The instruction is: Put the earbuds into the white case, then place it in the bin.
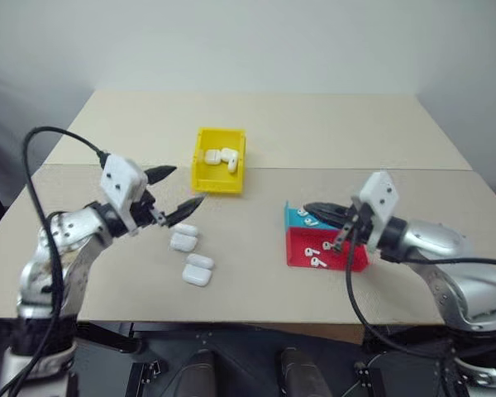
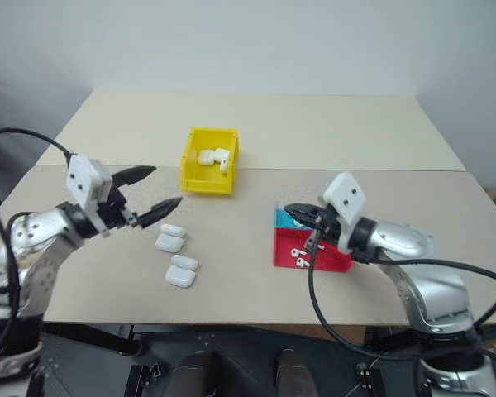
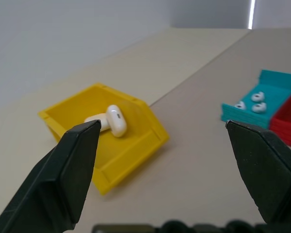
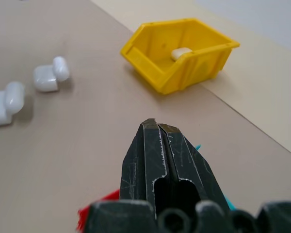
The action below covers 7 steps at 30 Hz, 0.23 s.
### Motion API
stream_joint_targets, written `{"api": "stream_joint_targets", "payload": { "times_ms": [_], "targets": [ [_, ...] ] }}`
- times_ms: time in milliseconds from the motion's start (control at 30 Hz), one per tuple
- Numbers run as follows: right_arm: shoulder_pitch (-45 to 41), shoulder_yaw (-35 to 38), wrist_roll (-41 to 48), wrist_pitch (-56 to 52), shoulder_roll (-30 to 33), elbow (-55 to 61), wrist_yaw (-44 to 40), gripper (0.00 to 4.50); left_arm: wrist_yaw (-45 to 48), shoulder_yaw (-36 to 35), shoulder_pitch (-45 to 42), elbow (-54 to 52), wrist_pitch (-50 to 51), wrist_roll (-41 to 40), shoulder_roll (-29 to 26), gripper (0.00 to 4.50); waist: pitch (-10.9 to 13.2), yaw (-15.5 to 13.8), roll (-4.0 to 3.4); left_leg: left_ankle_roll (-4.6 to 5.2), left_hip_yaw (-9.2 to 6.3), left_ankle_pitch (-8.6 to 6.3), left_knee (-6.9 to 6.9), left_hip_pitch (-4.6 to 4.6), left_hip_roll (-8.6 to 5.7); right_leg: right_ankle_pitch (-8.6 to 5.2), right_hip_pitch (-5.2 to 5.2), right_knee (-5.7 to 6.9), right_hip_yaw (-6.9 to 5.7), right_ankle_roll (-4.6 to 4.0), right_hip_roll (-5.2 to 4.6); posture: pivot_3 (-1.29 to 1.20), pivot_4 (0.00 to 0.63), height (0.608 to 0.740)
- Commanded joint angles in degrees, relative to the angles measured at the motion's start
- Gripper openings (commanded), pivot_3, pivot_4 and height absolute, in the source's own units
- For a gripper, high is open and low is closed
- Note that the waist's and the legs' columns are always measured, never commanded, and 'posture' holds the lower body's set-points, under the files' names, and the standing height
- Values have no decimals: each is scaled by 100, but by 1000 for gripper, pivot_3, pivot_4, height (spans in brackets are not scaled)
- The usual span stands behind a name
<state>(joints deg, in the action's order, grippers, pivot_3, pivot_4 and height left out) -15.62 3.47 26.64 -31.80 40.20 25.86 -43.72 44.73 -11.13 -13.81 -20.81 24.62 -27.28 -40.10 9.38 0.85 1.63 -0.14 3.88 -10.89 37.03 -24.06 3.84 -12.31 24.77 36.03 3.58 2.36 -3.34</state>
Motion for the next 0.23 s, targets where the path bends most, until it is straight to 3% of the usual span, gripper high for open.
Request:
{"api": "stream_joint_targets", "payload": {
  "times_ms": [33,233],
  "targets": [
    [229,404,231,452,262,212,-589,0,157,-361,416,-720,166,-347,-217,4490,1,3,1,-1,0,1,0,8,2,-18,-7,1,0,-2,1,0,150,740],
    [782,974,621,703,786,343,-1401,0,954,-1264,869,-1022,697,-1581,-863,4490,1,1,2,-1,-1,3,-3,48,7,-28,-40,0,0,-9,4,0,150,740]
  ]
}}
